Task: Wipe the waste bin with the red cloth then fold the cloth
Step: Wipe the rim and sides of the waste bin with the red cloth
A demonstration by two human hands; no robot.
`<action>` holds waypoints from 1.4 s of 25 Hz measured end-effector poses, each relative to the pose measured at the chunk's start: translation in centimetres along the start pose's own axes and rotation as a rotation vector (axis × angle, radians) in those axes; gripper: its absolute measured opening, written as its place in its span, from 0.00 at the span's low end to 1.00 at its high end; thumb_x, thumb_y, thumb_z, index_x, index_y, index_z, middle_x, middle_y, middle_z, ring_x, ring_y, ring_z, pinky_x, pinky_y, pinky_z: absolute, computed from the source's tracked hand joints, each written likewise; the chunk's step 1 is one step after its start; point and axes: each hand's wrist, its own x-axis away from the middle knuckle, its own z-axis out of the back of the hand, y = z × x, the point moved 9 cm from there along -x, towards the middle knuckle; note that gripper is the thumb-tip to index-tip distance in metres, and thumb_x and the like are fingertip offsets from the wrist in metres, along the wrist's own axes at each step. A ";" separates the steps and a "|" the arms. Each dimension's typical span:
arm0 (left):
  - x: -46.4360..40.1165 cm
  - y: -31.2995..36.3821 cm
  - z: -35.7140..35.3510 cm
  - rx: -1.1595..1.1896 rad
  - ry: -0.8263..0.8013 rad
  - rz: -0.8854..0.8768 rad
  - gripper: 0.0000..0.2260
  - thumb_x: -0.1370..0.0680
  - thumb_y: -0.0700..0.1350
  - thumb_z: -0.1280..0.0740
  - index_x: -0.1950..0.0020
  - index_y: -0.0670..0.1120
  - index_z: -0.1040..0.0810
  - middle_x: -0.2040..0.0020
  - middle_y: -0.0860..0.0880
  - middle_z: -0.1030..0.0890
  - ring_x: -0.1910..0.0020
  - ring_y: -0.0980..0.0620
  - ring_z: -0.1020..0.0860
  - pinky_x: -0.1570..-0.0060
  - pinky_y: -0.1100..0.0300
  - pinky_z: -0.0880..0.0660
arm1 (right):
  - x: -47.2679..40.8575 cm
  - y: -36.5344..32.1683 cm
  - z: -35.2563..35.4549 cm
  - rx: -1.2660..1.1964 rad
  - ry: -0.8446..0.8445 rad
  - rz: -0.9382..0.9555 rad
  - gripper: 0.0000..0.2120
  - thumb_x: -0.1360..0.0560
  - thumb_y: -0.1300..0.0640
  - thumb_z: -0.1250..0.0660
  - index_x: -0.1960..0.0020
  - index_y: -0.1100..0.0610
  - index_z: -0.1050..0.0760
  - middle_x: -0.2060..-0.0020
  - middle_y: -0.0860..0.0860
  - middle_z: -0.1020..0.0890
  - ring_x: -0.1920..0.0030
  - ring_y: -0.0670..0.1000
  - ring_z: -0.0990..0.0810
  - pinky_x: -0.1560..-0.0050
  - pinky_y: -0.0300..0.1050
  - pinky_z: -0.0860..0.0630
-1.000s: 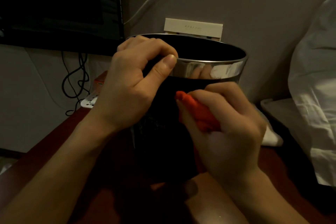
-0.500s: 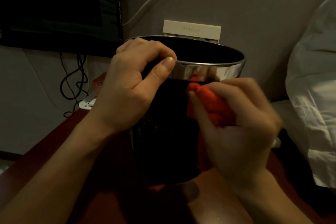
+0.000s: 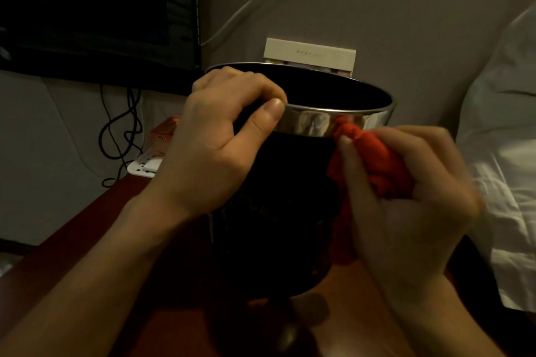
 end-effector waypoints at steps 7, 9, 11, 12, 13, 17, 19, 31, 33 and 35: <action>0.1 1.4 -1.5 -0.134 -0.025 -0.062 0.09 0.22 0.54 0.40 0.51 0.50 0.25 0.57 0.55 0.26 0.50 0.59 0.31 0.37 0.60 0.41 | 2.1 -1.9 -2.5 -0.032 -0.139 0.060 0.07 0.24 0.57 0.27 0.52 0.61 0.16 0.55 0.54 0.19 0.56 0.47 0.22 0.55 0.33 0.27; -0.2 -0.3 -0.6 -0.010 -0.015 0.012 0.09 0.23 0.55 0.39 0.54 0.51 0.26 0.56 0.54 0.24 0.49 0.60 0.27 0.31 0.65 0.45 | 0.8 -0.8 -0.9 -0.013 -0.047 -0.010 0.08 0.25 0.56 0.29 0.53 0.62 0.17 0.56 0.53 0.21 0.57 0.46 0.25 0.53 0.29 0.30; -0.3 -1.5 -0.1 0.069 -0.030 0.063 0.08 0.24 0.56 0.38 0.55 0.53 0.26 0.53 0.55 0.23 0.47 0.59 0.25 0.31 0.69 0.48 | -0.3 0.2 0.4 0.019 0.028 -0.055 0.09 0.25 0.56 0.30 0.54 0.62 0.19 0.57 0.52 0.23 0.58 0.44 0.27 0.52 0.26 0.34; -0.3 -1.8 -0.2 0.078 -0.035 0.072 0.08 0.24 0.56 0.38 0.55 0.53 0.26 0.53 0.55 0.23 0.47 0.58 0.25 0.31 0.70 0.48 | -0.6 0.4 0.8 0.031 0.047 -0.060 0.08 0.25 0.56 0.30 0.54 0.63 0.19 0.57 0.51 0.24 0.58 0.43 0.28 0.52 0.25 0.34; -0.2 -1.8 -0.2 0.079 -0.034 0.072 0.08 0.24 0.56 0.38 0.55 0.53 0.26 0.53 0.55 0.23 0.47 0.59 0.25 0.31 0.70 0.48 | -0.7 0.6 0.9 0.033 0.052 -0.061 0.08 0.24 0.57 0.30 0.53 0.63 0.19 0.58 0.51 0.24 0.58 0.43 0.28 0.52 0.24 0.34; -0.2 -1.7 -0.4 0.079 -0.019 0.054 0.10 0.24 0.55 0.38 0.55 0.49 0.25 0.53 0.56 0.24 0.48 0.58 0.26 0.29 0.61 0.44 | 0.7 -0.5 -1.0 -0.026 -0.044 -0.049 0.08 0.24 0.57 0.30 0.53 0.63 0.18 0.56 0.52 0.22 0.56 0.44 0.26 0.51 0.27 0.32; -0.2 -1.8 -0.3 0.079 -0.012 0.052 0.11 0.24 0.55 0.38 0.55 0.48 0.25 0.53 0.56 0.24 0.48 0.57 0.26 0.29 0.58 0.42 | 1.6 -1.4 -2.0 -0.024 -0.094 -0.001 0.06 0.24 0.58 0.27 0.53 0.62 0.17 0.56 0.52 0.20 0.56 0.45 0.24 0.52 0.28 0.30; -0.2 -1.7 -0.5 0.067 -0.020 0.049 0.10 0.23 0.54 0.38 0.56 0.49 0.25 0.54 0.55 0.23 0.47 0.57 0.26 0.32 0.67 0.45 | 1.0 -1.0 -1.4 -0.022 -0.070 0.002 0.08 0.24 0.57 0.26 0.52 0.62 0.17 0.55 0.50 0.21 0.56 0.44 0.24 0.52 0.29 0.29; -0.3 -1.7 -0.5 0.072 -0.018 0.047 0.10 0.23 0.54 0.38 0.56 0.49 0.25 0.55 0.55 0.23 0.48 0.57 0.26 0.32 0.68 0.45 | 0.0 -0.4 0.0 0.012 -0.001 -0.023 0.09 0.23 0.56 0.28 0.52 0.63 0.18 0.55 0.49 0.23 0.57 0.42 0.26 0.51 0.25 0.32; -0.3 -1.7 -0.4 0.077 -0.013 0.046 0.09 0.23 0.54 0.38 0.56 0.49 0.25 0.55 0.55 0.24 0.48 0.57 0.26 0.31 0.67 0.46 | 0.1 -0.6 -0.2 0.004 -0.016 -0.041 0.10 0.22 0.56 0.29 0.52 0.63 0.18 0.56 0.50 0.23 0.57 0.42 0.26 0.51 0.25 0.32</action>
